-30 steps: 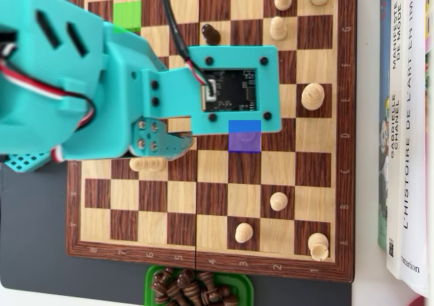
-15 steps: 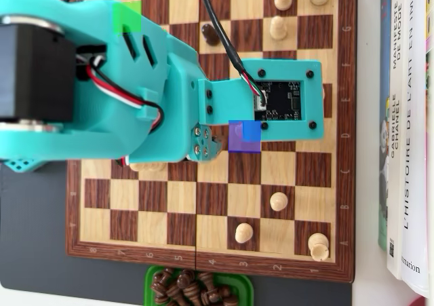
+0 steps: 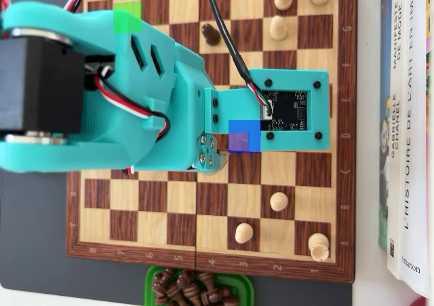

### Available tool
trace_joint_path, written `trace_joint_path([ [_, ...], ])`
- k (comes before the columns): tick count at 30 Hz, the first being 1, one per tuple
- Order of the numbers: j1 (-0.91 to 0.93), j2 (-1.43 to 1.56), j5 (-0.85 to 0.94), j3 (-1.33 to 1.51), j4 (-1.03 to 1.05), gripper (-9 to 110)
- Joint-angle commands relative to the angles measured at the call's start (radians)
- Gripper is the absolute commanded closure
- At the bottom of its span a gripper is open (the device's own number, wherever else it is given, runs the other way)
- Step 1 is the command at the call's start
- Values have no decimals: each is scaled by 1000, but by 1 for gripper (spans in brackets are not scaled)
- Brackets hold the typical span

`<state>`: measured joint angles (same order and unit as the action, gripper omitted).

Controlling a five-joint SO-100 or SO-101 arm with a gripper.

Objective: Play chess

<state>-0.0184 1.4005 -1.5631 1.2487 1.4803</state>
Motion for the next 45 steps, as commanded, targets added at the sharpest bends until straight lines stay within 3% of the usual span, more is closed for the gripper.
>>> trace_joint_path([
  [1, -18, -3, -18, -52, -11, 84],
  [45, 40, -201, -14, -173, -11, 84],
])
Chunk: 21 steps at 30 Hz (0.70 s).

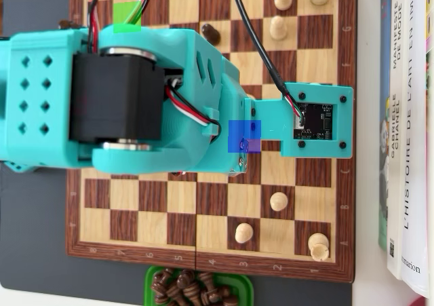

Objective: Play chess

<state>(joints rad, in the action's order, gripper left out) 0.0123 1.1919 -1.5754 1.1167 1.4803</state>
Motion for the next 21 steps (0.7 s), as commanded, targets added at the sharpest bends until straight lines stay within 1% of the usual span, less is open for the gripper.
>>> trace_joint_path([
  [1, 9, -2, -2, -43, -11, 84],
  [17, 6, -37, -2, -44, -11, 84],
  [21, 6, -37, -2, -44, -11, 89],
])
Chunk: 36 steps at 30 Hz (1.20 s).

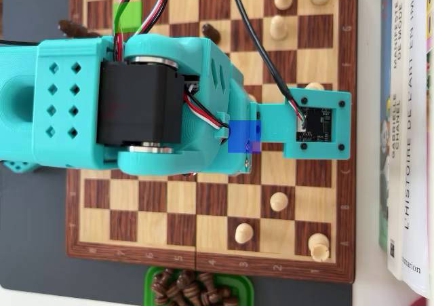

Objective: Play chess

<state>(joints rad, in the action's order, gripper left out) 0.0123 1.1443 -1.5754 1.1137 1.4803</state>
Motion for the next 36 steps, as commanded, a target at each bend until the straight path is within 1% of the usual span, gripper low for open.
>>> trace_joint_path([
  [1, 8, 11, -2, -41, -11, 90],
  [7, 8, 11, -2, -41, -11, 91],
  [12, 8, 9, -2, -41, -11, 95],
  [24, 8, 15, -2, -41, -8, 95],
  [28, 6, 80, 0, -23, 0, 95],
  [36, -2, 230, -2, 107, -9, 95],
])
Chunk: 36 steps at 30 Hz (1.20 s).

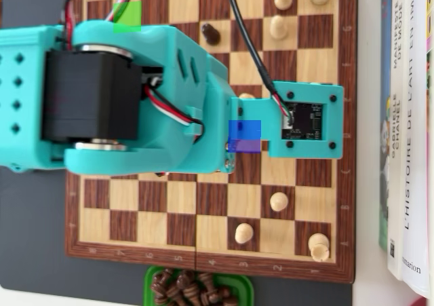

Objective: Play chess

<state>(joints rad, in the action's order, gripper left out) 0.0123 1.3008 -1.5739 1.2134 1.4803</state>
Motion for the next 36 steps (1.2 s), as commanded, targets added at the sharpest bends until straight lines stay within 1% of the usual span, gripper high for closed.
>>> trace_joint_path([
  [1, -2, 91, -3, 21, -8, 95],
  [8, -6, 252, -3, 152, -8, 95],
  [20, -94, 546, -15, 448, -11, 95],
  [25, -146, 643, -17, 549, -17, 95],
  [32, -247, 772, -18, 719, -81, 95],
  [36, -308, 816, -61, 796, -80, 95],
])
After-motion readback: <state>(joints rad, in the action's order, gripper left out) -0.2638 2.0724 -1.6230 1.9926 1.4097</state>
